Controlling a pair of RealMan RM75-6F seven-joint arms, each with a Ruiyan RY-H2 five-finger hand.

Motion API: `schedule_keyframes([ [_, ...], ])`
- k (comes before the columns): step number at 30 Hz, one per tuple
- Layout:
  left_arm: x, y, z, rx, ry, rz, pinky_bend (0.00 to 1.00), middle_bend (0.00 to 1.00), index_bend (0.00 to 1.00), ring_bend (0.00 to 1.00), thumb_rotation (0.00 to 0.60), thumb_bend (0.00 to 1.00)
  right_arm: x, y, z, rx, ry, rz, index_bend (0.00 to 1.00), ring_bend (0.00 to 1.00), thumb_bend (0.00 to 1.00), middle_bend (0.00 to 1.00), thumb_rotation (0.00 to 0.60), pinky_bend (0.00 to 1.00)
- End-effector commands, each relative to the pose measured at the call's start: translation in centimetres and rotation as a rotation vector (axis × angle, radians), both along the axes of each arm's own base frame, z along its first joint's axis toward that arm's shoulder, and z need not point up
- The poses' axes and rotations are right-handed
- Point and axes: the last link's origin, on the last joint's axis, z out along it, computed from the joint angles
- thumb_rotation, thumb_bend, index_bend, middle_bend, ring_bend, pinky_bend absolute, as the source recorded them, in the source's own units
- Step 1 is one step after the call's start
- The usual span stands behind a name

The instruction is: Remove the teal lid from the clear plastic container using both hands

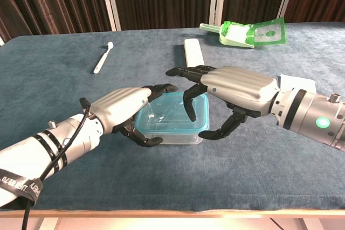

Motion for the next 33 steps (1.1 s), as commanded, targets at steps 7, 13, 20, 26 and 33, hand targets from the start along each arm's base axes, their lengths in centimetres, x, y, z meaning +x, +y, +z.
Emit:
schedule_keyframes([
  [7,-0.1,-0.3,0.1,-0.008,0.005,-0.011,0.51,0.69,0.00,0.49,0.600,0.29,0.2,-0.3,0.4,-0.017,0.000,0.000,0.67,0.00,0.40,0.08,0.600,0.00],
  [13,-0.1,-0.6,0.1,-0.015,0.007,-0.019,0.51,0.69,0.00,0.49,0.600,0.29,0.5,-0.6,0.6,-0.032,-0.003,0.006,0.67,0.00,0.40,0.08,0.600,0.00],
  [20,-0.1,-0.7,0.2,-0.018,0.010,-0.023,0.51,0.70,0.00,0.50,0.600,0.29,0.6,-0.8,0.9,-0.046,-0.004,0.011,0.66,0.00,0.40,0.08,0.600,0.00],
  [26,-0.4,-0.9,0.8,-0.017,0.010,-0.028,0.51,0.70,0.00,0.50,0.600,0.29,0.7,-1.3,1.4,-0.087,-0.008,0.024,0.64,0.00,0.40,0.08,0.600,0.00],
  [33,-0.7,-1.1,1.3,-0.027,-0.001,-0.025,0.51,0.70,0.00,0.50,0.600,0.29,0.6,-1.5,1.6,-0.106,0.001,0.037,0.64,0.00,0.42,0.09,0.600,0.00],
])
